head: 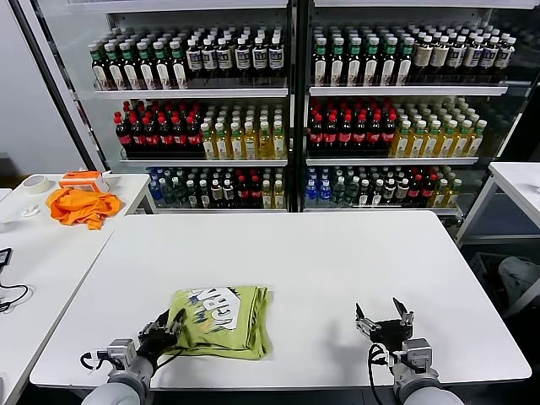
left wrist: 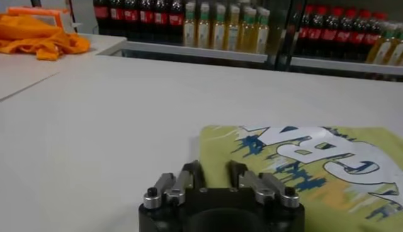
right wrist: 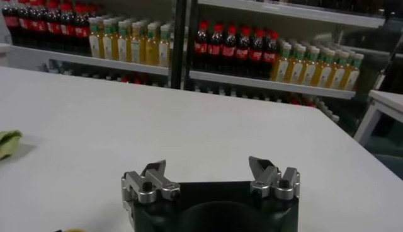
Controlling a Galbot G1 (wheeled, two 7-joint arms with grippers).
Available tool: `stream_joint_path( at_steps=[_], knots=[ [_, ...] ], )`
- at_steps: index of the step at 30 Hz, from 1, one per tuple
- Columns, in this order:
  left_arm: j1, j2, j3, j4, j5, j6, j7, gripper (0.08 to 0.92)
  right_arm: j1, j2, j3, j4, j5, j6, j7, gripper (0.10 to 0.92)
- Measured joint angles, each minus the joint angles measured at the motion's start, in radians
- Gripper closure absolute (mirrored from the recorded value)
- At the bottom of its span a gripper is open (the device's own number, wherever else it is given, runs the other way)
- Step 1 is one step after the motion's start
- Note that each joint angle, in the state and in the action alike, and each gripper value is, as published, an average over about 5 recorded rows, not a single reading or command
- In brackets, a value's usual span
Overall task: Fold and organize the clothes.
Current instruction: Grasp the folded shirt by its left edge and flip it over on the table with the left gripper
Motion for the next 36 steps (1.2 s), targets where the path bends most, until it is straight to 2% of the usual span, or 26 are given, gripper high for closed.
stream_joint_path(
  at_steps=[7,10,18,25,28,32,36],
  knots=[
    [-0.005,-0.006,-0.001,0.003,0.006,-0.022,0.021,0.850,-0.004,-0.002,0.005,0.005,0.000,0.000,0.000,0.203],
    [-0.001,0.002,-0.012,-0.003,0.013,-0.024,0.018,0.891,-0.005,-0.004,0.009,0.006,0.000,0.000,-0.001,0.203],
    [0.043,0.081,-0.138,-0.075,-0.006,0.007,-0.018,0.894,0.005,-0.002,0.004,0.001,0.000,0.000,-0.004,0.203],
    [0.151,0.223,-0.428,-0.117,-0.113,0.091,-0.025,0.894,0.016,0.009,0.001,-0.007,0.000,0.008,-0.012,0.203],
    [0.185,0.260,-0.527,-0.150,-0.161,0.125,-0.033,0.894,0.015,0.015,-0.005,-0.007,-0.004,0.011,-0.014,0.203],
    [0.163,0.242,-0.581,-0.213,-0.171,0.155,-0.046,0.894,0.011,0.017,-0.010,-0.003,-0.011,0.011,-0.014,0.203],
    [0.094,0.153,-0.547,-0.253,-0.127,0.176,-0.038,0.894,0.009,0.018,-0.014,0.002,-0.019,0.007,-0.010,0.203]
  ],
)
